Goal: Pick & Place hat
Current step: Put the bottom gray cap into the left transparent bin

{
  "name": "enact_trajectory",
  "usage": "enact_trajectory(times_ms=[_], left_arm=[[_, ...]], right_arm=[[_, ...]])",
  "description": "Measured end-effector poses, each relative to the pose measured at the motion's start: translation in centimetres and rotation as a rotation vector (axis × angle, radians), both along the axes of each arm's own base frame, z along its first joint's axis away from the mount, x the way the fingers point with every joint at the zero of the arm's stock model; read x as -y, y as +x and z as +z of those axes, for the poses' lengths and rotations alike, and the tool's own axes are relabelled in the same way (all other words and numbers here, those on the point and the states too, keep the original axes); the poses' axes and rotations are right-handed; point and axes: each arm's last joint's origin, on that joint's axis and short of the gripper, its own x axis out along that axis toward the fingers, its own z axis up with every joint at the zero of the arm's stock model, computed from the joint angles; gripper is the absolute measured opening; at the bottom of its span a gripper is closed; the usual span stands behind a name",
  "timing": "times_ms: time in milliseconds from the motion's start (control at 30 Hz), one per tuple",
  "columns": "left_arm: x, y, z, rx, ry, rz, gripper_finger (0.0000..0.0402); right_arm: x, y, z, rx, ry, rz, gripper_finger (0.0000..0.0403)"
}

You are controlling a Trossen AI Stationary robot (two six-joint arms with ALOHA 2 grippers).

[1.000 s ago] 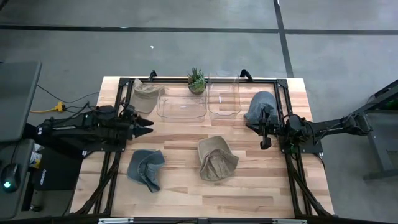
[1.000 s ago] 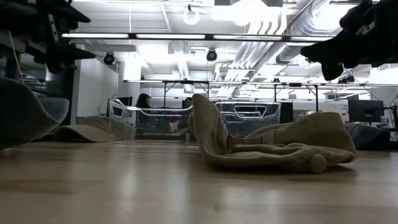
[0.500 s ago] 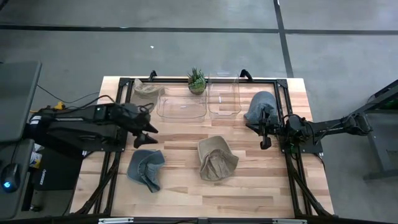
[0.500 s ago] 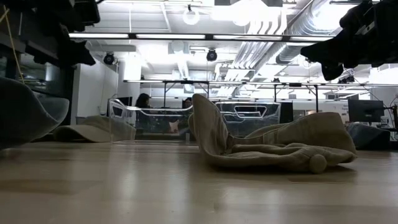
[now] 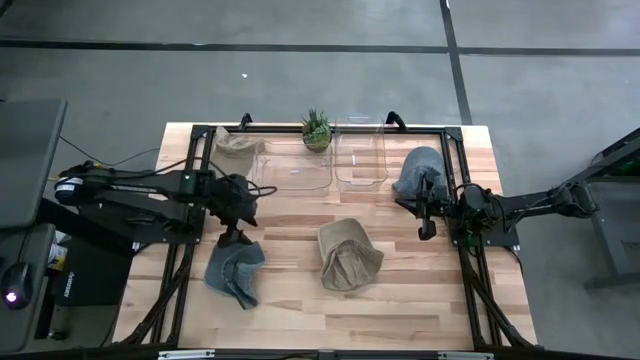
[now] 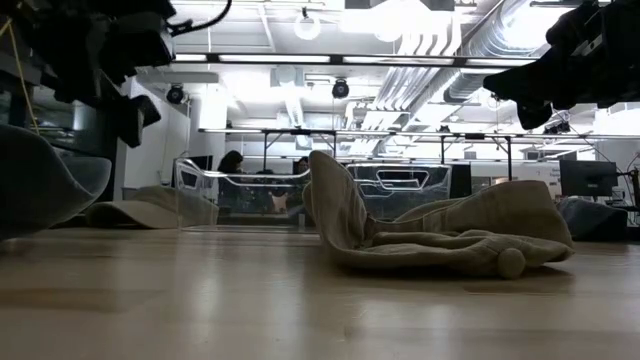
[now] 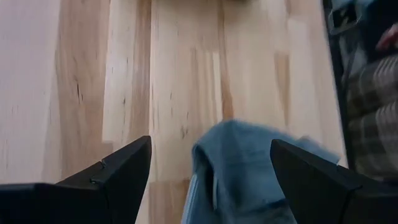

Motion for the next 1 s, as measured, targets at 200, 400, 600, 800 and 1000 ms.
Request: enact_trajectory(times_ms=[200, 400, 600, 800, 1000], left_arm=[[0.0, 0.5, -0.9, -0.041, 0.044, -0.072, 0.0309], [-0.1, 1.3, -2.2, -0.112, 0.039, -0.094, 0.0309], [0.1, 1.9, -3.1, -0.161, -0.019, -0.123, 0.0309], [0.1, 2.2, -3.7, -0.190, -0.031, -0.148, 0.0309], [0.2, 2.7, -4.5, -0.222, -0.068, -0.171, 0.0309]], right_arm=[[0.0, 0.0, 0.0, 0.000, 0.000, 0.000, 0.0001], [0.0, 0.0, 0.0, 0.000, 0.000, 0.000, 0.0001], [0.0, 0.0, 0.0, 0.000, 0.000, 0.000, 0.0001], [0.0, 0.0, 0.0, 0.000, 0.000, 0.000, 0.0001], [0.0, 0.0, 0.0, 0.000, 0.000, 0.000, 0.0001]])
